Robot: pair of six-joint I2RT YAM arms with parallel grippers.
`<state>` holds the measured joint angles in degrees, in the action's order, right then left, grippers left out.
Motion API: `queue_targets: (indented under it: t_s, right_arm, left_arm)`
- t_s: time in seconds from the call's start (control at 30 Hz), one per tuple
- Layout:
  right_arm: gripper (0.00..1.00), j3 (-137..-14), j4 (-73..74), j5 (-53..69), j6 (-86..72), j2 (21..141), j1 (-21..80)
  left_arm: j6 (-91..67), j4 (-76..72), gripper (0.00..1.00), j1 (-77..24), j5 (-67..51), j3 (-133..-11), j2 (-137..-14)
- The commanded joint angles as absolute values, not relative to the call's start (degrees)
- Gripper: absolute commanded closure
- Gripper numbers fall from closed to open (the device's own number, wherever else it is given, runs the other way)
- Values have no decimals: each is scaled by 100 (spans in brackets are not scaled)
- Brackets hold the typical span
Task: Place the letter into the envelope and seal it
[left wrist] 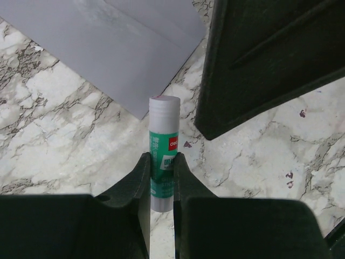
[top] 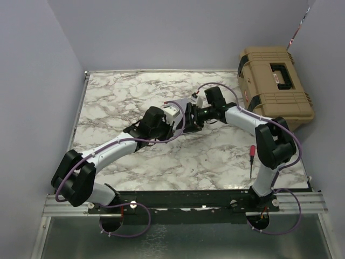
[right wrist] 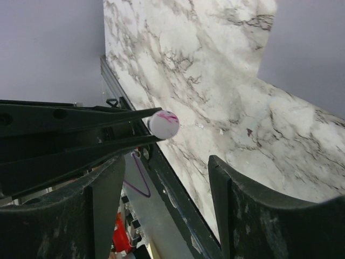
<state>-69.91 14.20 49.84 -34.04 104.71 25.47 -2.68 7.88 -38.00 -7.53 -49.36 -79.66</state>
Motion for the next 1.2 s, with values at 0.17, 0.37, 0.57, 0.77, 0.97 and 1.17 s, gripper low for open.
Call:
queue_targets:
  t_s: [0.17, 0.37, 0.57, 0.77, 0.97, 1.17]
  right_arm:
    - [35, -7186, 874, 5034, -3792, 10681, 2725]
    - [49, -7276, 996, 4962, -3753, 10784, 2742]
    - [53, -7361, 976, 5061, -3739, 10849, 2764]
    - [59, -7467, 942, 5236, -3748, 10939, 2783]
    - [79, -7507, 896, 5212, -3815, 10936, 2786]
    - [100, -7453, 903, 5166, -3861, 10767, 2786]
  left_arm:
    - [-137, 675, 100, -3833, -1108, -4950, -7743]
    - [-130, 681, 100, -3824, -1134, -4941, -7675]
    - [-72, 677, 100, -3828, -1136, -4889, -7623]
    - [-29, 681, 100, -3823, -1139, -4919, -7660]
    - [-27, 680, 100, -3830, -999, -4978, -7672]
    - [-350, 691, 85, -3824, -546, -5068, -7778]
